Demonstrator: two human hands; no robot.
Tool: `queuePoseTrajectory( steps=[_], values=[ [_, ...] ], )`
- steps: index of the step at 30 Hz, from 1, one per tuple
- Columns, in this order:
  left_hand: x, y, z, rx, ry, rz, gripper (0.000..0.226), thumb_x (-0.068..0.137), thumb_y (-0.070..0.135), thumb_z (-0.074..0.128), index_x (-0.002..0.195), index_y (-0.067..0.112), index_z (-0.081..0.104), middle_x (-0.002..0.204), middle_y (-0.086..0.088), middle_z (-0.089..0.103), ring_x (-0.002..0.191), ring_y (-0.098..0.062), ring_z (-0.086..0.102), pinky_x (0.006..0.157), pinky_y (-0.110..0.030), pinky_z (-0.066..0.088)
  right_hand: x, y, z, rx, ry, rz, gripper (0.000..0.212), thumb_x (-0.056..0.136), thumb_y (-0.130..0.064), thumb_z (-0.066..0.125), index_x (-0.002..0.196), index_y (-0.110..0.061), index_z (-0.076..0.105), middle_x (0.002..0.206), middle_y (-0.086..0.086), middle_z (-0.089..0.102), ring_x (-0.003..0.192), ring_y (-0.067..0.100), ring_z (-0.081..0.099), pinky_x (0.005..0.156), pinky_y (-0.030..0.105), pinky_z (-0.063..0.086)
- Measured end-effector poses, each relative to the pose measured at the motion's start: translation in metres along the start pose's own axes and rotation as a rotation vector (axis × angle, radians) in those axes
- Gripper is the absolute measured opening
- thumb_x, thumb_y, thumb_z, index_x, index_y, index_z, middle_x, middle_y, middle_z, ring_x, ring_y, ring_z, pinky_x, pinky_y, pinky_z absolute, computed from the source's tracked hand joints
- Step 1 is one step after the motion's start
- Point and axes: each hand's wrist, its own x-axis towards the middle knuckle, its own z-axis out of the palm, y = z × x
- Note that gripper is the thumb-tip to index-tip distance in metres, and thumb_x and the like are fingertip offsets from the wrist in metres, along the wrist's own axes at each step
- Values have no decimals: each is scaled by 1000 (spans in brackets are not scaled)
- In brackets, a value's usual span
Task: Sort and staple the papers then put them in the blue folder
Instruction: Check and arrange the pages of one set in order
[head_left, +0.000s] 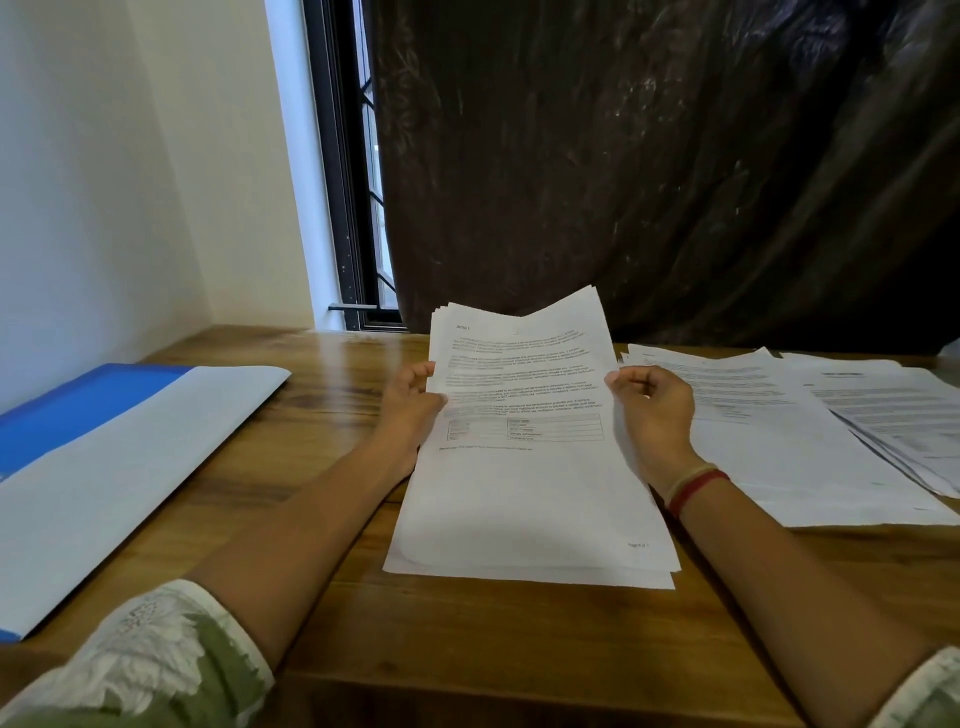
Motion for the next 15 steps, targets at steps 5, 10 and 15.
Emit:
queuePoseTrajectory(
  steps=[5,10,15],
  values=[
    [1,1,-3,-72,-3,-57,37,91,-9,46,116,15,59,108,-7,69,94,-28,67,64,-33,55,0,-1,-1,-26,-9,5,13,98,-19,56,95,-9,64,90,2,63,75,9,57,62,13,43],
    [1,2,-4,-37,-57,-79,38,92,-5,47,122,13,61,112,-10,70,100,-33,67,76,-40,58,-1,-1,-2,-55,-29,-44,9,99,-16,52,98,-13,60,94,-3,60,77,5,55,65,8,40],
    [2,3,-3,-40,-45,-95,40,91,-9,50,125,11,57,110,-10,69,94,-29,68,61,-31,56,-1,-3,-4,-84,-16,-56,13,100,-13,50,110,-15,56,107,-3,56,90,11,54,62,4,36]
  ],
)
